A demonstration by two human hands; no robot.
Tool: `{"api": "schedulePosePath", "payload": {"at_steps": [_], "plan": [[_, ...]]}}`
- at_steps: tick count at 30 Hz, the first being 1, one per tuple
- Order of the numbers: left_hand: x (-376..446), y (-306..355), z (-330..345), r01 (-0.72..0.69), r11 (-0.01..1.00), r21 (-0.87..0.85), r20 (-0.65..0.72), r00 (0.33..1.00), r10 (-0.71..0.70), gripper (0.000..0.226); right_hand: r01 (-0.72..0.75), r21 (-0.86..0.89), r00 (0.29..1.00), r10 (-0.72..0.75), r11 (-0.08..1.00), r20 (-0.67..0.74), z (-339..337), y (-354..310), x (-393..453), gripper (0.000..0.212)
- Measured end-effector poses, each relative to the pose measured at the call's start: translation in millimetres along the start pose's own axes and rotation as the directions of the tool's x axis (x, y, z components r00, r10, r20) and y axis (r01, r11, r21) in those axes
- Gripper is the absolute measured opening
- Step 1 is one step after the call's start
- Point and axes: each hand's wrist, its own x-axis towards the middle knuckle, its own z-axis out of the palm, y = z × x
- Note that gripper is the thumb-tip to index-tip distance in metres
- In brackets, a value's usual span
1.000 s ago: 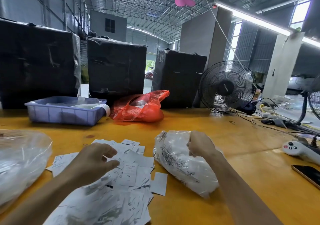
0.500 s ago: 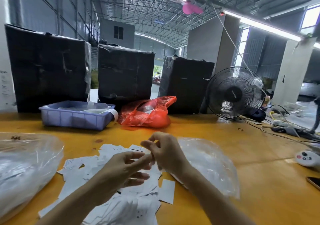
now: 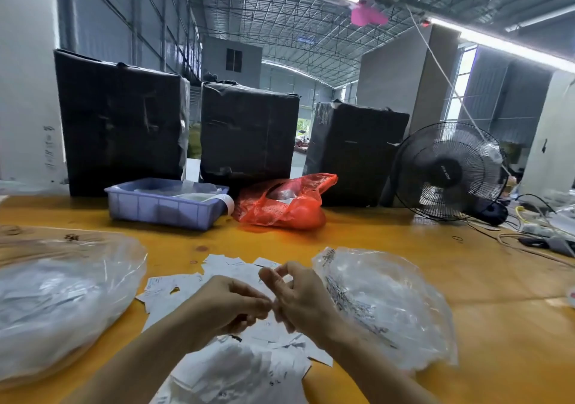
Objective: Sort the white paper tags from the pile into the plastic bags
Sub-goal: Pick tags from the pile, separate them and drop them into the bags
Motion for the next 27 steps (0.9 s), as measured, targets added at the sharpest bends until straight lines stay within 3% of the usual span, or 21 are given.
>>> {"api": "schedulePosePath", "payload": {"at_steps": [3, 8, 12, 16, 17, 20, 21, 25, 27], "plan": [[2, 0, 0, 0.008, 1.000, -0.028, -0.002, 1.000, -0.008, 0.008, 0.002, 0.000, 1.000, -0.002, 1.000, 0.007, 2, 1, -1, 0.050], [6, 0, -3, 0.008, 0.999, -0.050, -0.094, 0.995, -0.012, 0.013, -0.054, 0.107, 0.999, 0.053, 0.993, 0.012, -1, 4, 2, 0.048], [10, -1, -13, -0.011, 0.992, -0.127, -0.172, 0.985, -0.011, 0.006, -0.174, 0.264, 0.984, 0.160, 0.949, 0.072, -4, 10, 6, 0.020], [7, -1, -21, 0.040, 0.998, -0.046, -0.009, 0.999, -0.040, 0.010, -0.184, 0.263, 0.983, 0.177, 0.947, 0.050, -4, 12, 8, 0.005], [6, 0, -23, 0.039, 0.999, -0.003, 0.025, 0.999, -0.039, 0.013, -0.161, 0.216, 0.987, 0.152, 0.963, 0.057, -4, 12, 7, 0.006], [5, -2, -26, 0.011, 0.991, 0.134, 0.052, 0.998, -0.018, 0.062, -0.075, 0.060, 0.989, 0.066, 0.995, 0.130, 3, 12, 5, 0.010], [4, -1, -25, -0.001, 0.984, 0.176, 0.057, 0.998, -0.010, 0.066, -0.050, 0.035, 0.988, 0.044, 0.998, 0.147, 6, 12, 5, 0.010], [2, -4, -21, -0.056, 0.965, 0.258, 0.021, 0.998, 0.052, 0.023, 0.009, -0.026, 0.996, -0.007, 1.000, 0.085, 13, 11, 9, 0.017], [3, -5, -23, -0.065, 0.966, 0.250, -0.048, 0.996, 0.080, 0.009, 0.093, -0.270, 0.996, -0.094, 0.958, 0.013, 11, 18, 13, 0.011]]}}
